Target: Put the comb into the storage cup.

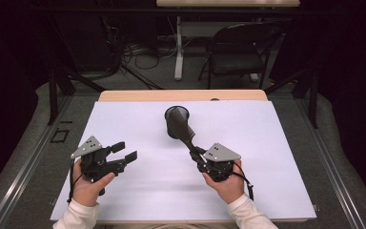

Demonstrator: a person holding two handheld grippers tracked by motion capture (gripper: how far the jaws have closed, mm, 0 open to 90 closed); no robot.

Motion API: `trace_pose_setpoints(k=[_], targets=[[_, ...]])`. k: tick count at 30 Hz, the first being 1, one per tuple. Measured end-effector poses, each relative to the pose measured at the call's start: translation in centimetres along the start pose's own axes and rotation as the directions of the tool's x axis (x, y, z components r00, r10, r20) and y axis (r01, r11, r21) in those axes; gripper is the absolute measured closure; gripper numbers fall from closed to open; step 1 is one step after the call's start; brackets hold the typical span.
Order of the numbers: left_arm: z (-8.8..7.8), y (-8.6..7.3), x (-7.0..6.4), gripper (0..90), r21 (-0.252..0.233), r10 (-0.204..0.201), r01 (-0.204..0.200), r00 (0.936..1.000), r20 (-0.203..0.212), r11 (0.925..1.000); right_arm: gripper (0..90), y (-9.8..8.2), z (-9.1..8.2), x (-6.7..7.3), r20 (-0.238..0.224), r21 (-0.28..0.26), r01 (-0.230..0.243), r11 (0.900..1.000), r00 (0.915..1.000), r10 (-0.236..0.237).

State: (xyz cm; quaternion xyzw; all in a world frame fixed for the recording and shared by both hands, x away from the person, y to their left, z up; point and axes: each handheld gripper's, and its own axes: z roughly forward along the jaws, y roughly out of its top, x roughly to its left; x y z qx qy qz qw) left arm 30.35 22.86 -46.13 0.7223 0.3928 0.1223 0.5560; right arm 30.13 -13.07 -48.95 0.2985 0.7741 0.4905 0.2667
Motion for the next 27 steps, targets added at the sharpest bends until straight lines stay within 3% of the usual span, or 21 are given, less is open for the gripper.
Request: trace_pose_setpoints(k=[6, 18, 27], targets=[[0.3, 1.8, -0.1, 32.9, 0.001, -0.050, 0.050, 0.9987, 0.002, 0.9987, 73.0, 0.0, 0.0, 0.1, 0.001, -0.006, -0.003, 1.000, 1.0000, 0.003], [1.9, 4.4, -1.4, 33.8, -0.016, -0.060, 0.061, 0.9975, 0.036, 0.9980, 73.0, -0.1, 0.1, 0.2, 0.004, -0.005, -0.004, 1.000, 1.0000, 0.004], [4.0, 5.6, -3.1, 34.3, 0.021, -0.064, 0.062, 0.9931, 0.098, 0.9978, 73.0, -0.1, 0.2, 0.3, 0.012, -0.011, -0.007, 1.000, 0.9999, 0.007]])
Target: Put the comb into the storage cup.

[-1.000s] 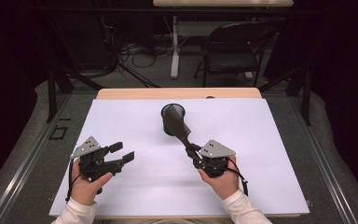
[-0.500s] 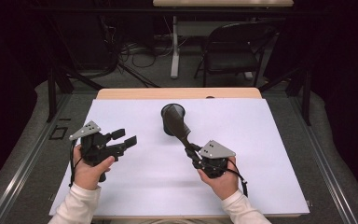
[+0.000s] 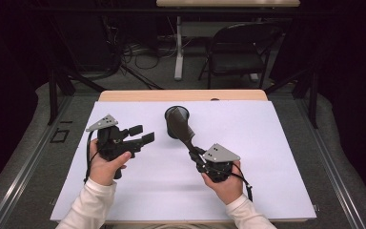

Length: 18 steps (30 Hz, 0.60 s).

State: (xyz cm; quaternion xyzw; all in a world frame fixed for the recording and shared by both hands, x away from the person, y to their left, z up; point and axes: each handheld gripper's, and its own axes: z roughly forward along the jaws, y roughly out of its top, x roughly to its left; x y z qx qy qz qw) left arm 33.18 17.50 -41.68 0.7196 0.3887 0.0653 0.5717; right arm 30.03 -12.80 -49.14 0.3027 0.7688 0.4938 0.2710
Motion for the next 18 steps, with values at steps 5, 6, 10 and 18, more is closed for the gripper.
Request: trace_pose_setpoints(k=[5, 6, 10, 18], targets=[[1.4, 0.3, -0.9, 35.6, 0.026, 0.006, -0.006, 0.9996, 0.028, 0.9996, 73.1, 0.0, -0.1, 0.1, 0.001, -0.006, 0.000, 1.000, 1.0000, 0.000], [1.6, 0.4, -1.1, 35.7, 0.029, 0.005, -0.006, 0.9995, 0.032, 0.9996, 73.0, 0.0, -0.1, 0.1, 0.002, -0.010, 0.002, 1.000, 1.0000, -0.002], [2.5, 0.7, -1.7, 36.1, 0.047, 0.002, -0.004, 0.9985, 0.054, 0.9989, 73.0, 0.1, -0.2, 0.1, 0.002, -0.015, 0.000, 1.000, 1.0000, 0.000], [3.4, 0.8, -2.1, 36.4, 0.041, -0.028, 0.024, 0.9960, 0.086, 0.9989, 73.0, 0.1, -0.2, 0.1, -0.001, -0.024, -0.010, 1.000, 0.9999, 0.010]])
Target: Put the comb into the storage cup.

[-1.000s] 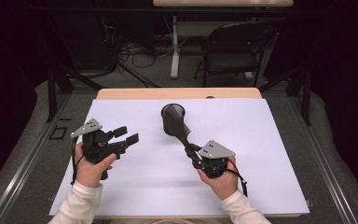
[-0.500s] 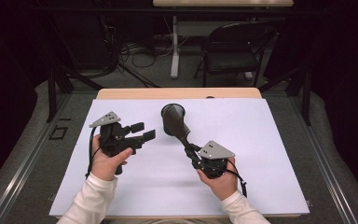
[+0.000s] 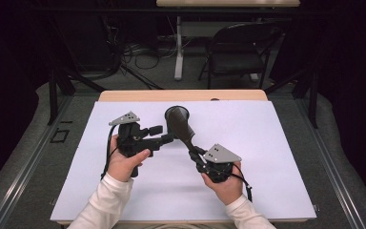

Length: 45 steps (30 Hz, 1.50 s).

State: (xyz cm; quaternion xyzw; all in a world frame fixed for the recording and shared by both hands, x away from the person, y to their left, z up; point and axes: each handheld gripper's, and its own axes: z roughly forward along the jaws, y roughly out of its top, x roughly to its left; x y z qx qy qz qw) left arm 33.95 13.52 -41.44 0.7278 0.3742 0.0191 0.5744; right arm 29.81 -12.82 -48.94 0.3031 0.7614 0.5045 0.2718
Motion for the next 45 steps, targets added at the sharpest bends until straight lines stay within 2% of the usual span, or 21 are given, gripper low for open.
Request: trace_pose_setpoints(k=[9, 14, 22, 36, 45], targets=[[0.2, -0.7, 0.2, 37.5, 0.001, -0.010, 0.010, 0.9998, 0.016, 1.0000, 73.0, 0.0, 0.0, 0.2, -0.005, -0.006, -0.004, 1.000, 1.0000, 0.004], [0.1, -1.0, 0.6, 38.3, -0.018, -0.037, 0.038, 0.9987, 0.036, 0.9991, 73.0, -0.1, 0.1, 0.5, -0.012, -0.005, -0.006, 1.000, 0.9999, 0.006], [0.5, -1.5, 0.6, 41.2, -0.009, -0.028, 0.028, 0.9994, 0.021, 0.9996, 73.0, -0.3, 0.4, 1.2, -0.029, 0.002, 0.007, 1.000, 0.9996, -0.007], [0.4, -1.8, 1.2, 47.0, -0.033, -0.053, 0.054, 0.9985, 0.011, 0.9980, 73.0, -0.5, 0.7, 2.2, -0.051, 0.008, 0.024, 1.000, 0.9984, -0.023], [0.1, -1.8, 1.3, 54.0, -0.051, -0.061, 0.061, 0.9981, 0.001, 0.9968, 73.0, -0.6, 1.0, 2.9, -0.068, 0.012, 0.035, 0.999, 0.9971, -0.034]])
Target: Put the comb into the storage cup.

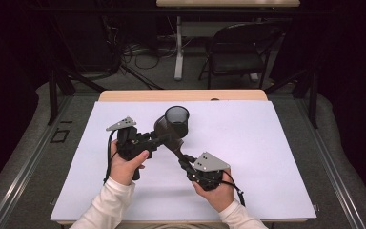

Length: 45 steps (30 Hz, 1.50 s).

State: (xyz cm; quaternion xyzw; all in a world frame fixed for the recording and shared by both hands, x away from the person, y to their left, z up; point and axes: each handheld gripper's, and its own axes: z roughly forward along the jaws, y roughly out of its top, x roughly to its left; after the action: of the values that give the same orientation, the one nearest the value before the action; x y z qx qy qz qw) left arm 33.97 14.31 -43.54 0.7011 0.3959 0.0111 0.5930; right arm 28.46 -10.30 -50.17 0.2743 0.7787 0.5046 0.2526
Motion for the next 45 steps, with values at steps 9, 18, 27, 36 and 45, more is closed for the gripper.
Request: trace_pose_setpoints(k=[9, 18, 27, 36, 45], targets=[[-0.39, 0.03, 0.07, 60.4, -0.032, -0.011, 0.010, 0.9998, -0.014, 0.9994, 73.0, -0.08, 0.13, 0.32, -0.010, 0.004, 0.005, 1.000, 0.9999, -0.005], [-0.74, 0.03, 0.43, 65.7, -0.060, -0.044, 0.043, 0.9989, -0.014, 0.9972, 73.0, -0.15, 0.23, 0.45, -0.015, 0.006, 0.009, 1.000, 0.9999, -0.009], [-0.78, 0.00, 0.45, 69.6, -0.060, -0.052, 0.051, 0.9986, -0.012, 0.9969, 73.0, -0.19, 0.29, 0.65, -0.016, 0.009, 0.016, 1.000, 0.9997, -0.016], [-0.81, -0.07, 0.51, 73.7, -0.066, -0.065, 0.064, 0.9978, -0.016, 0.9958, 73.0, -0.25, 0.37, 0.78, -0.019, 0.011, 0.019, 1.000, 0.9997, -0.018], [-0.90, -0.12, 0.64, 77.8, -0.073, -0.080, 0.079, 0.9967, -0.011, 0.9942, 73.0, -0.31, 0.47, 0.85, -0.022, 0.013, 0.023, 1.000, 0.9995, -0.023]])
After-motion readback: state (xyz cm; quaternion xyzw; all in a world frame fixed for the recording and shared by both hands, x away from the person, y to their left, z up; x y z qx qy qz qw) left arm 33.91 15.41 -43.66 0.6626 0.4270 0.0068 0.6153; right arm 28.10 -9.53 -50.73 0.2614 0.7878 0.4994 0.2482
